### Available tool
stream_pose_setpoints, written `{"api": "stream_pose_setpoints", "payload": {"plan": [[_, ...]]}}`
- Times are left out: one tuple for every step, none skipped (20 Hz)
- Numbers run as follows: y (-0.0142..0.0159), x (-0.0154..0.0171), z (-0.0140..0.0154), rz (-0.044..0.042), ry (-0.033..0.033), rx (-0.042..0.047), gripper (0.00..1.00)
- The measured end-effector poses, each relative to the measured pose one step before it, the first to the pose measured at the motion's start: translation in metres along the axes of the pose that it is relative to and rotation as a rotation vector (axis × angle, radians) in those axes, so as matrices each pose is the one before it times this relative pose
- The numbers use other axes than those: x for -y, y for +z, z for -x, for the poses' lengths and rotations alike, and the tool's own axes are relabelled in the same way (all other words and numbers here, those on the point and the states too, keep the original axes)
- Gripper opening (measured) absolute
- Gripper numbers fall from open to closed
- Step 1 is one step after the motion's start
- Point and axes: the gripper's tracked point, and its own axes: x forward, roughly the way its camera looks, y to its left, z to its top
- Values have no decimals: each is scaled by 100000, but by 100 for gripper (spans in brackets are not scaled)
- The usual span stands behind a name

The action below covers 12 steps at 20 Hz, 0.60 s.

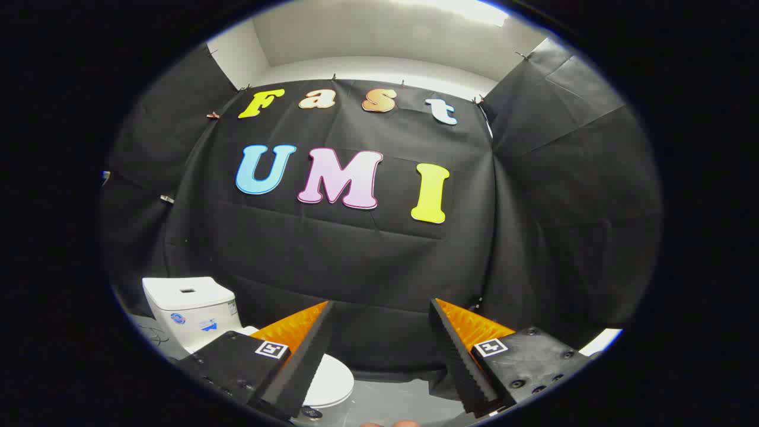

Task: Open the toilet lid.

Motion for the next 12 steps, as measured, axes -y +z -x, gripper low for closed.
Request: {"api": "stream_pose_setpoints", "payload": {"plan": [[-86,46,-44,46,-55,-85,97],[-136,-13,-23,-168,76,-166,97],[-61,-35,41,-233,-53,-151,97],[-149,-4,41,-195,-9,-355,97],[-194,-43,14,-145,156,-404,97],[-15,-40,99,57,113,-89,97],[74,-13,89,278,165,256,98],[25,12,42,143,97,301,98],[72,-4,34,213,-7,141,98],[84,29,54,111,147,257,98],[80,-40,-25,167,0,235,97],[74,108,49,176,-9,171,98]]}}
